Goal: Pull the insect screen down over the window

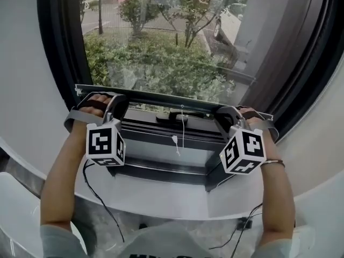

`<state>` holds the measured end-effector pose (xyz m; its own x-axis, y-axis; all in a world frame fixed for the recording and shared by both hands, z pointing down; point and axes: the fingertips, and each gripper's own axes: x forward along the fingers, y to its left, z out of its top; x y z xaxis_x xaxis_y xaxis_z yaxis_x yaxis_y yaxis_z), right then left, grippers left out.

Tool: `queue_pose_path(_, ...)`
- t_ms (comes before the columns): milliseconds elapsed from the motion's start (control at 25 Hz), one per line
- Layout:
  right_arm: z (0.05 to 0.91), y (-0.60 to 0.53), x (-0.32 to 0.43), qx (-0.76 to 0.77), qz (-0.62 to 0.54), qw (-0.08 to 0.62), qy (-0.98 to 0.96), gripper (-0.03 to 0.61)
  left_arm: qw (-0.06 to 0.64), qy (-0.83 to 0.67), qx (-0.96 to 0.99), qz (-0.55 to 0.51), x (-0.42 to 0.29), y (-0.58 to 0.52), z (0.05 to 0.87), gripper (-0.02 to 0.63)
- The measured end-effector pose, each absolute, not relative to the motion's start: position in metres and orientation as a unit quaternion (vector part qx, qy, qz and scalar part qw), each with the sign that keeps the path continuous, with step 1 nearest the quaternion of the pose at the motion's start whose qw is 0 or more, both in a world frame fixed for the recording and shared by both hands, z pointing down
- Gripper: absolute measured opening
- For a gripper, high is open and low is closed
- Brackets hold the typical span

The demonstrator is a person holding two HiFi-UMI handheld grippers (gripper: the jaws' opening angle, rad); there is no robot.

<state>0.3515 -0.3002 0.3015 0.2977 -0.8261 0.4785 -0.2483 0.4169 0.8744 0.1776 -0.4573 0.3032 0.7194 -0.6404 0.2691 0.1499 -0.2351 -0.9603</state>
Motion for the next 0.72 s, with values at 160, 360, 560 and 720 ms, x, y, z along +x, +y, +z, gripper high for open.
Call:
queue_pose_path(160, 0.325, -0.300, 0.352, 0.499, -0.212, 0.632, -0.554, 0.021, 0.587, 0.168, -0.718, -0.333, 0.178, -0.458, 0.327, 0.026)
queue_pose_path(360, 0.338, -0.300, 0.353, 0.501, -0.198, 0.629, -0.560, 0.021, 0.582, 0.157, -0.721, -0.343, 0.179, -0.458, 0.340, 0.026)
queue_pose_path(560, 0.382, -0.299, 0.353, 0.480, -0.164, 0.642, -0.574, 0.021, 0.570, 0.129, -0.725, -0.365, 0.180, -0.458, 0.386, 0.025)
queue_pose_path(720, 0.400, -0.297, 0.354, 0.474, -0.151, 0.646, -0.578, 0.021, 0.564, 0.123, -0.727, -0.371, 0.181, -0.456, 0.405, 0.025)
